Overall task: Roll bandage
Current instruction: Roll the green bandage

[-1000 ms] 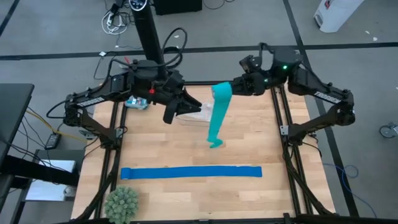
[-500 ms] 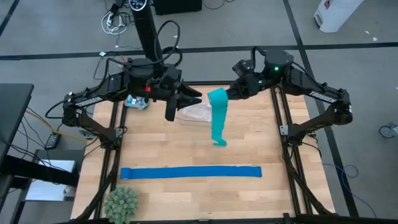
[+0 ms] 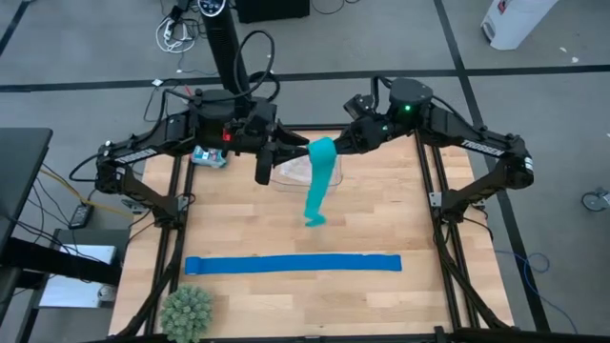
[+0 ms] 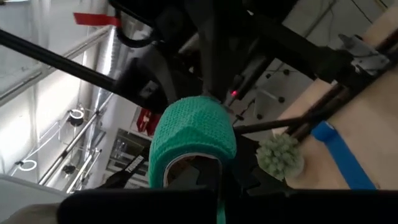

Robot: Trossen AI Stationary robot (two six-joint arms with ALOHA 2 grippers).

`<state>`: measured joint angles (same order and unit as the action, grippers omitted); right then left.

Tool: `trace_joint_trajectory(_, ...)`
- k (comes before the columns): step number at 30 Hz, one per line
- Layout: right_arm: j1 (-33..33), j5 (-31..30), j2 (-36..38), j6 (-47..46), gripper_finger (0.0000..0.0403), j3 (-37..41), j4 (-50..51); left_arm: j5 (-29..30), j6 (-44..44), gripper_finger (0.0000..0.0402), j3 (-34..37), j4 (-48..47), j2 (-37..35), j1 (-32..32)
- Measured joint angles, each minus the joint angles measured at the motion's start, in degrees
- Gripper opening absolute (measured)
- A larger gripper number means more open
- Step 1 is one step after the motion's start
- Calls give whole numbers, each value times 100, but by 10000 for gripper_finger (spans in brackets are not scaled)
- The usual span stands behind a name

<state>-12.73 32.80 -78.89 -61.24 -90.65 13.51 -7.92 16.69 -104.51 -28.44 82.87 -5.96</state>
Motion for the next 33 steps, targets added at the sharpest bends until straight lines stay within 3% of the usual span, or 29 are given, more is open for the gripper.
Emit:
trace_joint_trajectory(4, 0, -18, -92, -16, 2, 9, -353, 85, -13, 112, 0, -148, 7, -4)
trace_joint_trajectory(7, 0, -88, -86, -2, 2, 7, -470, 129, -11, 42, -7, -205, 2, -4)
trace_joint_trajectory(9, 0, -54, -90, 0, 4, 9, -453, 151, -2, 17, -7, -269, 0, -4)
trace_joint_trajectory(15, 32, 20, -83, 243, 26, 7, -492, 159, 84, 8, -4, -142, 0, -35)
trace_joint_trajectory(20, -17, 47, -52, 265, 48, 4, -455, -146, 702, 6, 4, -56, 9, -190)
trace_joint_trajectory(33, -563, 214, 725, 916, 48, 0, 76, -398, 944, 6, 7, 96, -17, -239)
